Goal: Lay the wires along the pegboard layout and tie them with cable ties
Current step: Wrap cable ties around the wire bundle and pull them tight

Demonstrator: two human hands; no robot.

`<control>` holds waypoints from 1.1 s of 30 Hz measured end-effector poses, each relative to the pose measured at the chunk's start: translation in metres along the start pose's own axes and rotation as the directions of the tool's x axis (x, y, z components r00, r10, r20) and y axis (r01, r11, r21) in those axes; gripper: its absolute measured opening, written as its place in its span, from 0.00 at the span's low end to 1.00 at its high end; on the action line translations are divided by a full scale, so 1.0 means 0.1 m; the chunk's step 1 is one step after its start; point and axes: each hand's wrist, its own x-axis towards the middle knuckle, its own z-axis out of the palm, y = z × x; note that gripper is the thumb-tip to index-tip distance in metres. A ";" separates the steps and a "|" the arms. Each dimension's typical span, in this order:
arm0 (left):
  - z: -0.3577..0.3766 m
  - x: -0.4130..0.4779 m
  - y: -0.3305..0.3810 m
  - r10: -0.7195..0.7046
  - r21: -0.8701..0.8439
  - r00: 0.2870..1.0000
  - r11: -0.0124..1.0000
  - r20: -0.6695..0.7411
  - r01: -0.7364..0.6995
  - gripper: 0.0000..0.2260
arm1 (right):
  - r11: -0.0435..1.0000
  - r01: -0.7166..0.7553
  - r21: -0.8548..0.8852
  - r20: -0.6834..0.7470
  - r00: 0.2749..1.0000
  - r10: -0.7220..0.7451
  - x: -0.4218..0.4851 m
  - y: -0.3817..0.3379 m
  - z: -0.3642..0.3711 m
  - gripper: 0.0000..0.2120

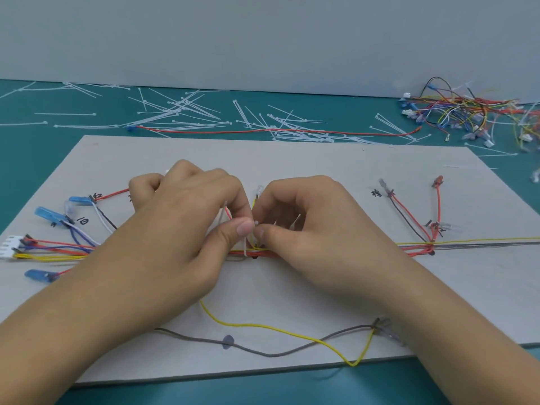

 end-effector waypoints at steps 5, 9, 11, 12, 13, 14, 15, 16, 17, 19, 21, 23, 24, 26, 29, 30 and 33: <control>0.00 0.00 -0.05 -0.060 -0.139 0.997 0.989 -0.041 0.054 0.03 | 1.000 -0.012 0.007 0.061 0.998 0.012 -0.01 0.00 -0.04 0.06; 0.01 0.01 -0.03 -0.039 -0.210 0.998 0.977 -0.048 0.028 0.06 | 0.999 -0.036 0.014 0.073 0.997 0.035 0.00 0.02 -0.06 0.05; 0.02 0.02 -0.02 -0.027 -0.234 0.999 0.972 -0.039 0.018 0.07 | 0.999 -0.048 0.003 0.071 0.996 0.047 0.00 0.03 -0.06 0.06; 0.03 0.02 -0.02 -0.025 -0.246 0.999 0.969 -0.029 0.017 0.07 | 0.999 -0.048 -0.004 0.071 0.996 0.048 0.00 0.04 -0.06 0.06; 0.04 0.02 -0.02 -0.023 -0.255 1.000 0.967 -0.015 0.018 0.07 | 0.999 -0.048 -0.010 0.073 0.996 0.049 0.00 0.04 -0.06 0.06; 0.05 0.03 -0.03 -0.019 -0.264 1.000 0.964 0.001 0.019 0.07 | 0.999 -0.047 -0.013 0.075 0.996 0.048 0.00 0.04 -0.06 0.05; 0.06 0.03 -0.03 -0.015 -0.273 1.000 0.962 0.016 0.019 0.07 | 0.999 -0.047 -0.013 0.077 0.996 0.048 -0.01 0.04 -0.06 0.05; 0.06 0.03 -0.03 -0.013 -0.285 0.999 0.958 0.031 0.021 0.07 | 0.999 -0.047 -0.012 0.078 0.996 0.047 -0.01 0.05 -0.06 0.05; 0.06 0.02 -0.03 -0.016 -0.300 0.999 0.954 0.044 0.028 0.07 | 0.999 -0.046 -0.011 0.079 0.996 0.047 -0.01 0.05 -0.06 0.05; 0.08 0.02 -0.03 -0.037 -0.336 0.997 0.940 0.064 0.056 0.05 | 0.999 -0.042 -0.016 0.078 0.996 0.043 0.00 0.05 -0.05 0.05; 0.09 0.02 -0.04 -0.055 -0.357 0.996 0.931 0.067 0.075 0.03 | 0.999 -0.036 -0.019 0.074 0.997 0.037 0.00 0.06 -0.04 0.04; 0.10 0.02 -0.04 -0.059 -0.362 0.996 0.929 0.064 0.078 0.03 | 0.999 -0.033 -0.008 0.071 0.997 0.034 0.00 0.06 -0.03 0.03; 0.10 0.03 -0.04 -0.059 -0.370 0.996 0.926 0.065 0.079 0.04 | 0.999 -0.032 -0.005 0.071 0.997 0.032 0.00 0.06 -0.03 0.03; 0.10 0.03 -0.05 -0.089 -0.433 0.994 0.895 0.070 0.110 0.03 | 0.999 -0.032 -0.002 0.073 0.997 0.032 0.00 0.06 -0.04 0.03; 0.09 0.04 -0.06 -0.186 -0.584 0.978 0.786 0.093 0.205 0.04 | 0.998 -0.049 0.028 0.073 0.996 0.047 0.00 0.07 -0.05 0.03; 0.08 0.04 -0.06 -0.198 -0.612 0.975 0.761 0.098 0.216 0.04 | 0.998 -0.051 0.033 0.073 0.996 0.048 0.00 0.07 -0.05 0.04; 0.05 0.06 -0.07 -0.177 -0.630 0.977 0.748 0.117 0.211 0.02 | 0.998 -0.052 0.038 0.082 0.995 0.049 0.00 0.07 -0.06 0.04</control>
